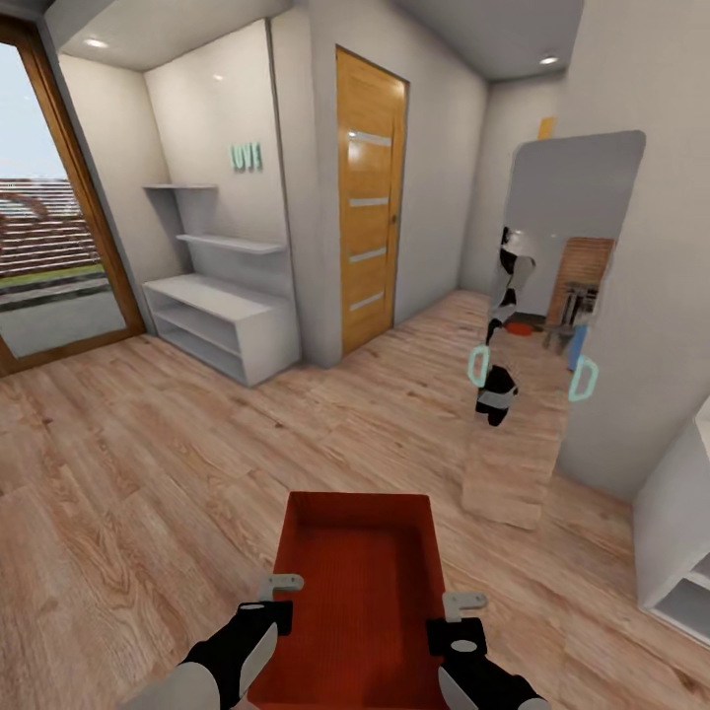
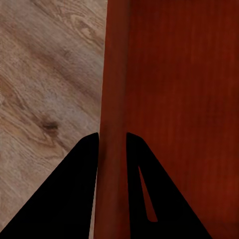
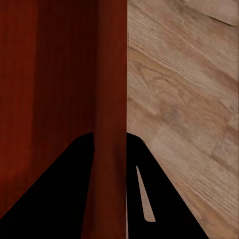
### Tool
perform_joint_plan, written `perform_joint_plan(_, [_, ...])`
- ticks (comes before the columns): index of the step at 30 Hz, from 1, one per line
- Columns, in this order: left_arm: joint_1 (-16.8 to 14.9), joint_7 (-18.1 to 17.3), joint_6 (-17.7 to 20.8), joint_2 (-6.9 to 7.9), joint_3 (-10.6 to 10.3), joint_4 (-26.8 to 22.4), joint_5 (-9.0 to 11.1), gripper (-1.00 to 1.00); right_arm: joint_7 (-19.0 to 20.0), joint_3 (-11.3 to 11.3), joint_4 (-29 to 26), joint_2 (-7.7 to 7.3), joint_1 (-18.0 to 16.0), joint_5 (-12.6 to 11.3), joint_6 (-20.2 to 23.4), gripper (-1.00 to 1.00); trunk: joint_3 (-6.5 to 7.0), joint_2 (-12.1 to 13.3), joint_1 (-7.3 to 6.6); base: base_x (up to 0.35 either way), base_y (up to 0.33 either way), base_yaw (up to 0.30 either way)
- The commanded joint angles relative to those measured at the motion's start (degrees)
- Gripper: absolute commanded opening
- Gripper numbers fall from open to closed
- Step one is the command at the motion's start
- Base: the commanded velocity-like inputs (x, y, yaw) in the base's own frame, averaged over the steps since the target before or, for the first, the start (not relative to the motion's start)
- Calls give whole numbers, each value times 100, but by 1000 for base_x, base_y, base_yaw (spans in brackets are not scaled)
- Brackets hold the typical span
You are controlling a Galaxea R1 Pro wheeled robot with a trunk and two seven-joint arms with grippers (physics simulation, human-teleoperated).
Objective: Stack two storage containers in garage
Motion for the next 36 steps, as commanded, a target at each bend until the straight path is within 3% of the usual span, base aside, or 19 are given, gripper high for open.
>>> perform_joint_plan(1, [-3,75,50,30,-45,-28,-124,-100,-59,-35,83,-21,-5,-91,-3,-100,-5,-2,3,322,0,168])
perform_joint_plan(18, [-3,75,50,30,-45,-28,-124,-100,-59,-35,83,-29,-5,-91,-6,-100,-5,-2,3,322,0,255])
perform_joint_plan(36, [-3,75,50,30,-45,-28,-124,-100,-59,-35,83,-29,-5,-91,-6,-100,-5,-2,3,322,0,19])
